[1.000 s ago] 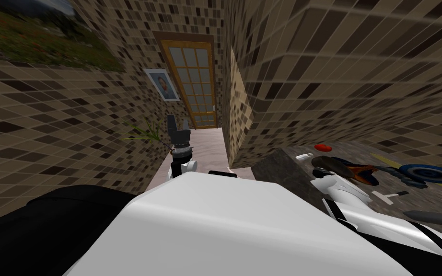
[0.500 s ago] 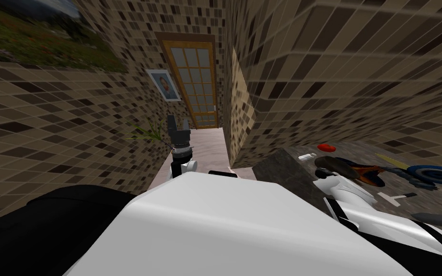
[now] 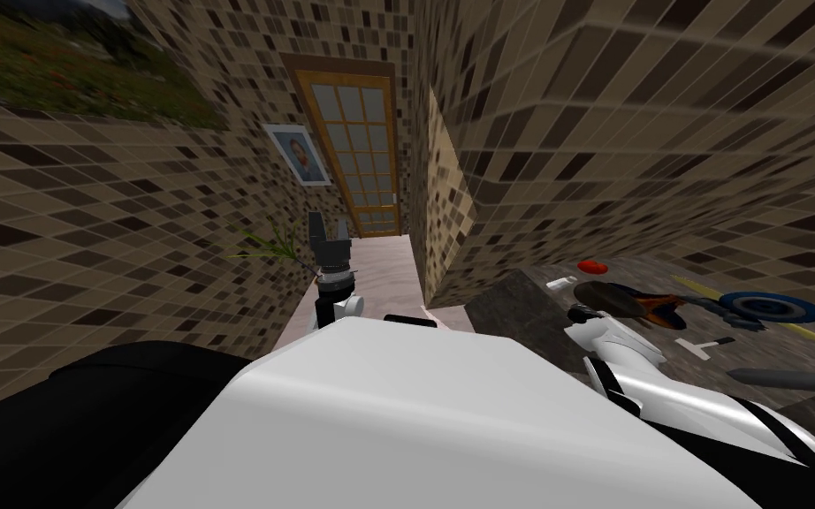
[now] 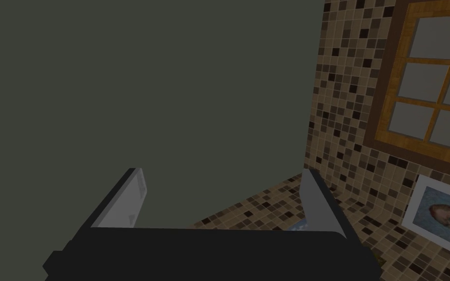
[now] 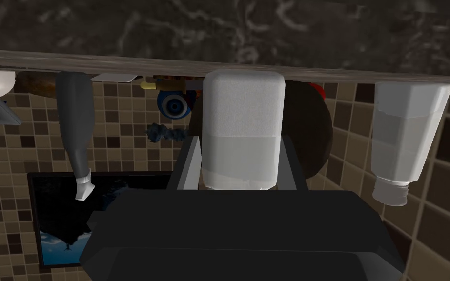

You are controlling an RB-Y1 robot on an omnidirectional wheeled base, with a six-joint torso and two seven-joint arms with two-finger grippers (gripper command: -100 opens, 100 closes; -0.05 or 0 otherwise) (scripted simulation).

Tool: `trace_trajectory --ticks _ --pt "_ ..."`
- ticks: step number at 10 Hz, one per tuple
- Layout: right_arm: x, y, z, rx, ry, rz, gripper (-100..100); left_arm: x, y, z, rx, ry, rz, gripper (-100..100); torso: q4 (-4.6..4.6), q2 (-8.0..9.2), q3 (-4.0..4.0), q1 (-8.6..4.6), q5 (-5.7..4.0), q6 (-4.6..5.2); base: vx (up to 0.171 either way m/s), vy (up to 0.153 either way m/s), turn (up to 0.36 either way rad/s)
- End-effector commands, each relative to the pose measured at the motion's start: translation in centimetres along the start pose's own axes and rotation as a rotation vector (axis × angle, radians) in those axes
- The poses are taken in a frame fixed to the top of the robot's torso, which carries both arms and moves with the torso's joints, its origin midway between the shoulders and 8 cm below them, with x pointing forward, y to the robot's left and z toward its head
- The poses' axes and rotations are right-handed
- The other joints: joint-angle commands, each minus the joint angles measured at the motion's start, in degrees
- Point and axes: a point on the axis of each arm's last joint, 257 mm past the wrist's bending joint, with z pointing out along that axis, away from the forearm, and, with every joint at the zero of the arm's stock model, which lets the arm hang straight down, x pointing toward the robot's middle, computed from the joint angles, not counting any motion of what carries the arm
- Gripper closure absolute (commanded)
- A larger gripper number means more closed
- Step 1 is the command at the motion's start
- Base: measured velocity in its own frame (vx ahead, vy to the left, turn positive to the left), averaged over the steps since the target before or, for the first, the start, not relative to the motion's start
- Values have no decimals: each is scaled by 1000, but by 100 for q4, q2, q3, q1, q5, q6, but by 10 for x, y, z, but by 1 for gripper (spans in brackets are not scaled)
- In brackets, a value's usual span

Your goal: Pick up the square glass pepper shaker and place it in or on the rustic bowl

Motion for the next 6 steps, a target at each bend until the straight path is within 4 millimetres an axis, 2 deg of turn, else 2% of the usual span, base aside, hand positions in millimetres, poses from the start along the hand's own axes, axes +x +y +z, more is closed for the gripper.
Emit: trace_trajectory --ticks 1,4,6 --pt "13 12 -3 -11 8 -5 100 0 0 0 0 0 0 0 0 0 0 0 0 0 -48 78 -70" --pt "16 21 -5 -20 7 -6 100 0 0 0 0 0 0 0 -10 -31 -19 -37 -19 -4 -10 26 -27" --pt "21 41 -9 -38 2 -7 100 0 0 0 0 0 0 0 -11 -36 -22 -48 -22 -4 -14 13 -59"
